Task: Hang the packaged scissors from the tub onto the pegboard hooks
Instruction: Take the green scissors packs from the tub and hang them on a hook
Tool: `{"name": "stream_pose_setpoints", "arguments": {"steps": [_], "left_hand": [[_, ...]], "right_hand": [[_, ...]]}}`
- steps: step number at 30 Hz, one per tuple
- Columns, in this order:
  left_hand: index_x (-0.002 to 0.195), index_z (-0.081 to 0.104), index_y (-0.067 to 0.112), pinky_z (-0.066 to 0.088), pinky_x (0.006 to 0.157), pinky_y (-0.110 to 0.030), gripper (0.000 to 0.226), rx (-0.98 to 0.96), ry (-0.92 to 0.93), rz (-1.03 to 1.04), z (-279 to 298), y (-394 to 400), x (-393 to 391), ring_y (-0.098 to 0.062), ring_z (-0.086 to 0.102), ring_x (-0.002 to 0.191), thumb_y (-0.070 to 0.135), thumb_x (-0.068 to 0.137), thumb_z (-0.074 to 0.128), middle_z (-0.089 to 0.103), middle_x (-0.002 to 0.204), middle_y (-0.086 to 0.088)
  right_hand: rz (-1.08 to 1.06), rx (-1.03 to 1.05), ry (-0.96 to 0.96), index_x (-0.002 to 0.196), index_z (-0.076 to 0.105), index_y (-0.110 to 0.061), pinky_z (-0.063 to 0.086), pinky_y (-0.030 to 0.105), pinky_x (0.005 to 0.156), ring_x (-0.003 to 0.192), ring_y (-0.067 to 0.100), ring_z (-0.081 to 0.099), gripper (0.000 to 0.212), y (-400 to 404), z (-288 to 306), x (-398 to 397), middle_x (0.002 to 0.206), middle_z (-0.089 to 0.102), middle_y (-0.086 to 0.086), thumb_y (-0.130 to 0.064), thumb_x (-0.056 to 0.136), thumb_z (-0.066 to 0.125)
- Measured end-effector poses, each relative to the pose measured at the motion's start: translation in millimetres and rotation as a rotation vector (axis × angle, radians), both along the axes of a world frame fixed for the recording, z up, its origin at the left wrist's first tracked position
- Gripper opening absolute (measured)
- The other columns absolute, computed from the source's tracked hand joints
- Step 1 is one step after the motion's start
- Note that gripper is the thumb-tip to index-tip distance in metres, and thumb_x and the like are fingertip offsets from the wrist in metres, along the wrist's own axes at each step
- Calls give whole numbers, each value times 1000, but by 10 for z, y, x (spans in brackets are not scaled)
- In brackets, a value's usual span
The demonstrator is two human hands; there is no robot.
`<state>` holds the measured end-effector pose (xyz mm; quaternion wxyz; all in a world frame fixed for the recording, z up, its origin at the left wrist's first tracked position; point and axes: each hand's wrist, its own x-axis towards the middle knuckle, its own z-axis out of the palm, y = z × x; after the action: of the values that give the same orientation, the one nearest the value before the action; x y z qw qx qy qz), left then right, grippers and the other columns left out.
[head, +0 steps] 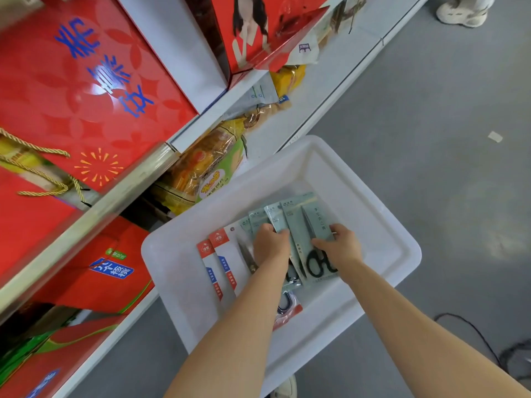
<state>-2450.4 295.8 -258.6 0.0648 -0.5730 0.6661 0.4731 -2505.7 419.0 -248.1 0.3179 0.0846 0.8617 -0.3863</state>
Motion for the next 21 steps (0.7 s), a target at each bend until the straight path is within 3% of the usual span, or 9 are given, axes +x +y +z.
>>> {"name": "stream_pose_setpoints", "arguments": {"steps": [3,8,14,16,18,21], "left_hand": [[96,60,13,46,60,-28,14,43,154,84,123,-31,86,-13,58,68,23,88,64,61,78,4],[97,63,14,42,56,-18,12,-10,406,129,683,-381,375,-5,61,72,22,89,67,69,88,5],[106,67,9,51,83,-36,26,-135,592,234,1632,-997,857,-15,67,89,27,87,71,73,94,-2],[99,68,8,52,80,-34,15,-204,658,237,1982,-1153,1036,-11,66,81,19,88,70,74,89,-4],[92,69,14,50,72,-21,4,-265,721,274,2372,-1320,1268,-2,64,73,12,88,69,74,83,4],[88,68,21,48,63,-11,12,-330,791,327,2911,-1513,1585,4,62,66,9,88,69,71,78,9]], "right_hand": [[-99,-160,-11,113,64,-14,52,27,56,76,22,69,33,13,152,35,94,73,4,-11,81,73],[-99,-340,2,104,63,-12,56,40,61,69,25,67,23,-161,691,102,87,72,9,-7,83,71],[30,-522,38,97,65,-13,55,56,70,73,28,65,17,-744,1576,284,92,72,18,-10,82,73],[85,-582,64,97,65,-12,56,51,72,75,28,67,18,-960,1898,387,89,72,15,-9,82,73],[144,-652,91,98,65,-11,59,35,65,73,18,70,18,-1211,2266,534,85,72,9,-6,82,72],[237,-764,124,98,65,-11,50,15,53,63,5,66,17,-1528,2805,778,79,71,0,-3,83,70]]}}
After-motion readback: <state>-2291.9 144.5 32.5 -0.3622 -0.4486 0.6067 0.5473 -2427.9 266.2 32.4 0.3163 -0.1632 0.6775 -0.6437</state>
